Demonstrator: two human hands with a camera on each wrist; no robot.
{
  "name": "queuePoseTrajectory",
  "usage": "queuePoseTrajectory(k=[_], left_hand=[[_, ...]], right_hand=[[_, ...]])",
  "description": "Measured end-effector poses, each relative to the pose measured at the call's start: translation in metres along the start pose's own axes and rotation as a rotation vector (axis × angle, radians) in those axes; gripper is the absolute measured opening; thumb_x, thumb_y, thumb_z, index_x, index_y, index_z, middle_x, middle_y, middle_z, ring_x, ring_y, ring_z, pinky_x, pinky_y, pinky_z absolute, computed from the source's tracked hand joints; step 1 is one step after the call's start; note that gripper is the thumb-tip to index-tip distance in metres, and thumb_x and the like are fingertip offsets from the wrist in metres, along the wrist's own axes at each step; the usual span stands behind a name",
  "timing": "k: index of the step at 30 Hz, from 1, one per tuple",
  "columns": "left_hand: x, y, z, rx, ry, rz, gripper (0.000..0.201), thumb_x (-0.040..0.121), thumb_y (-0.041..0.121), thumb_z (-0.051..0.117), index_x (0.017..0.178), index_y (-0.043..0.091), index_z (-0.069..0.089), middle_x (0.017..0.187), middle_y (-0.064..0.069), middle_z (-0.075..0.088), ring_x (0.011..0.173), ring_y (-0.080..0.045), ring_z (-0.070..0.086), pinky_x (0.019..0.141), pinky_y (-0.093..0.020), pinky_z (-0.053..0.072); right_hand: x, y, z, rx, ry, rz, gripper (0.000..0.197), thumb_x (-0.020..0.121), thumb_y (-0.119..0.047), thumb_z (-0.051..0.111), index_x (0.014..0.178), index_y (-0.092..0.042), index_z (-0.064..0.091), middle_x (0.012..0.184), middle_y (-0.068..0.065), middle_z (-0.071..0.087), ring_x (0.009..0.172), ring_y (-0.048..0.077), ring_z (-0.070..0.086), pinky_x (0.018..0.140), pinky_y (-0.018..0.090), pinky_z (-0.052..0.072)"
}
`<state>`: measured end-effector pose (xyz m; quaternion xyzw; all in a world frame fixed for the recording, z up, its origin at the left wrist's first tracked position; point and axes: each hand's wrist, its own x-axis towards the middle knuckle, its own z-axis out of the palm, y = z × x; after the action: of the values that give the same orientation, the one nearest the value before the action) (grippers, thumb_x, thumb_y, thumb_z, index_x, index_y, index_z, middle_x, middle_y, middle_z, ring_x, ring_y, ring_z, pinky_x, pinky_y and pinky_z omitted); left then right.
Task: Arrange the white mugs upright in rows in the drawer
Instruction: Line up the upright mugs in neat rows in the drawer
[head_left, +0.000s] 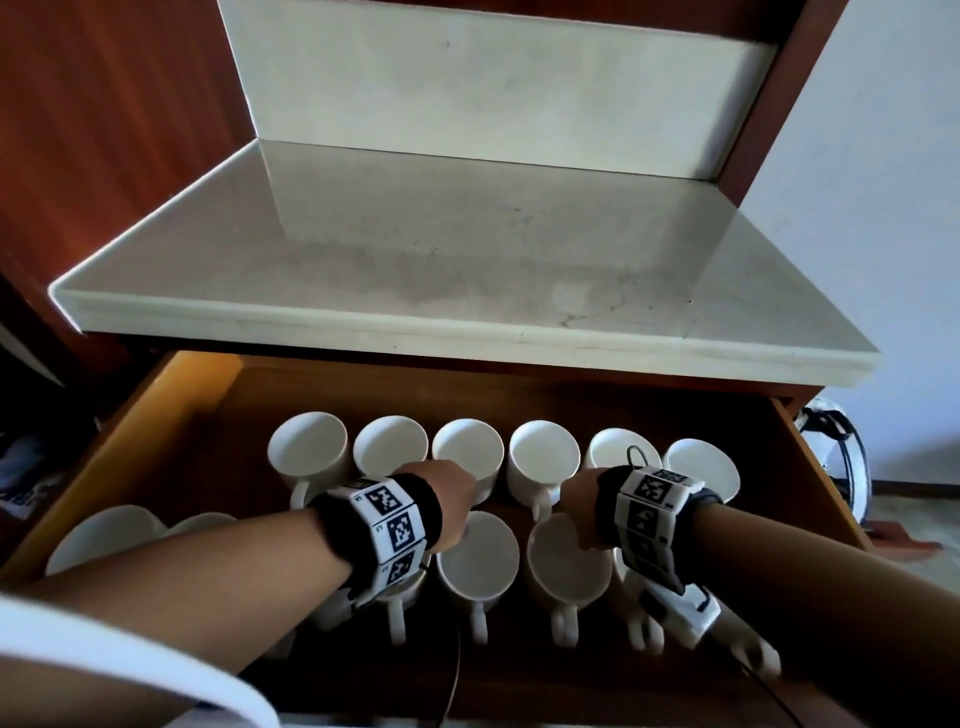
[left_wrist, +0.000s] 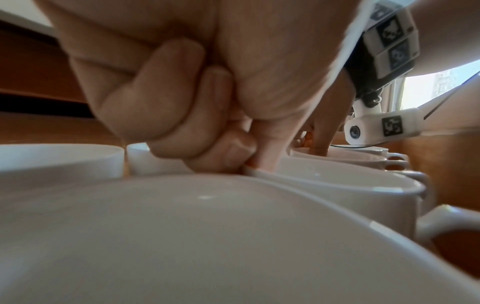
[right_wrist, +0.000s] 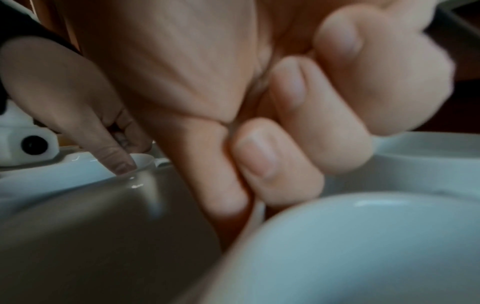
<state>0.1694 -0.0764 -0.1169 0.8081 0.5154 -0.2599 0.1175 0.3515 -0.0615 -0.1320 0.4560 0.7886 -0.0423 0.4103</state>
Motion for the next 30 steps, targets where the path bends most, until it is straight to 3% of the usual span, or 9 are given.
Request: queuePoseTrajectory(k=[5,7,9,11,14,18,22,25,30], left_hand=[[0.002,-0.002,0.005,-0.021,-0.012,0.04,0.027,0.096,0.029,0.051,0.104,0.008,0.066,0.1,-0.01,0.065,0.097,-0.028,0.064,0.081,-0.035,0.052],[0.001,-0.002,0.004,-0.03,-0.012,0.052,0.028,0.096,0.03,0.051,0.105,0.008,0.065,0.104,-0.009,0.066,0.099,-0.028,0.063,0.078,-0.034,0.049],[-0.003,-0.003,0.0,-0.058,-0.011,0.059,0.03,0.096,0.036,0.052,0.099,0.009,0.065,0.1,-0.008,0.066,0.098,-0.028,0.063,0.079,-0.035,0.049],[-0.009,-0.008,-0.005,-0.102,0.006,0.059,0.039,0.095,0.044,0.051,0.075,0.012,0.056,0.079,-0.004,0.06,0.088,-0.027,0.063,0.077,-0.035,0.049],[-0.024,-0.03,-0.017,-0.105,0.061,0.03,0.049,0.095,0.049,0.048,0.06,0.015,0.042,0.074,-0.004,0.056,0.079,-0.024,0.058,0.07,-0.031,0.043],[-0.049,-0.085,-0.014,-0.009,0.056,-0.008,0.039,0.095,0.046,0.048,0.077,0.013,0.057,0.097,-0.01,0.068,0.094,-0.026,0.063,0.073,-0.029,0.043],[-0.071,-0.128,0.011,-0.006,-0.06,-0.077,0.036,0.091,0.047,0.055,0.083,0.013,0.064,0.08,-0.003,0.06,0.084,-0.024,0.059,0.071,-0.03,0.042],[-0.08,-0.141,0.028,-0.042,-0.143,-0.067,0.031,0.092,0.045,0.057,0.096,0.015,0.064,0.102,-0.007,0.068,0.098,-0.023,0.062,0.067,-0.025,0.035],[-0.077,-0.145,0.04,-0.017,-0.112,0.003,0.04,0.095,0.041,0.053,0.069,0.009,0.055,0.084,-0.009,0.067,0.084,-0.028,0.059,0.07,-0.029,0.04]], right_hand=[[-0.01,-0.001,-0.013,0.091,0.041,0.07,0.025,0.086,-0.018,0.055,0.107,-0.011,0.066,0.066,0.0,0.052,0.083,0.022,0.065,0.068,0.028,0.046],[-0.018,-0.003,-0.023,0.086,0.06,0.089,0.012,0.087,-0.016,0.054,0.088,-0.008,0.063,0.061,-0.001,0.047,0.082,0.023,0.064,0.066,0.027,0.042],[-0.028,-0.005,-0.036,0.073,0.083,0.092,0.016,0.089,-0.016,0.052,0.079,-0.007,0.058,0.077,0.005,0.061,0.093,0.026,0.066,0.066,0.027,0.04],[-0.037,-0.009,-0.051,0.097,0.129,0.091,0.019,0.092,-0.018,0.051,0.096,-0.005,0.063,0.1,0.009,0.068,0.099,0.025,0.066,0.067,0.025,0.039],[-0.04,-0.025,-0.07,0.188,0.251,0.059,0.024,0.092,-0.026,0.051,0.075,-0.011,0.057,0.074,0.004,0.059,0.075,0.024,0.062,0.061,0.023,0.038],[-0.023,-0.065,-0.091,0.263,0.319,-0.04,0.032,0.09,-0.035,0.057,0.095,-0.004,0.065,0.096,0.014,0.068,0.096,0.03,0.065,0.067,0.028,0.039],[0.006,-0.105,-0.102,0.26,0.288,-0.112,0.035,0.091,-0.036,0.056,0.106,-0.005,0.064,0.109,0.014,0.068,0.105,0.03,0.065,0.072,0.03,0.043],[0.019,-0.121,-0.103,0.24,0.266,-0.111,0.03,0.092,-0.028,0.054,0.11,-0.006,0.064,0.114,0.014,0.067,0.108,0.03,0.064,0.082,0.033,0.05],[0.03,-0.128,-0.106,0.114,0.161,-0.108,0.027,0.091,-0.01,0.054,0.115,-0.003,0.063,0.12,0.016,0.065,0.113,0.032,0.061,0.091,0.035,0.048]])
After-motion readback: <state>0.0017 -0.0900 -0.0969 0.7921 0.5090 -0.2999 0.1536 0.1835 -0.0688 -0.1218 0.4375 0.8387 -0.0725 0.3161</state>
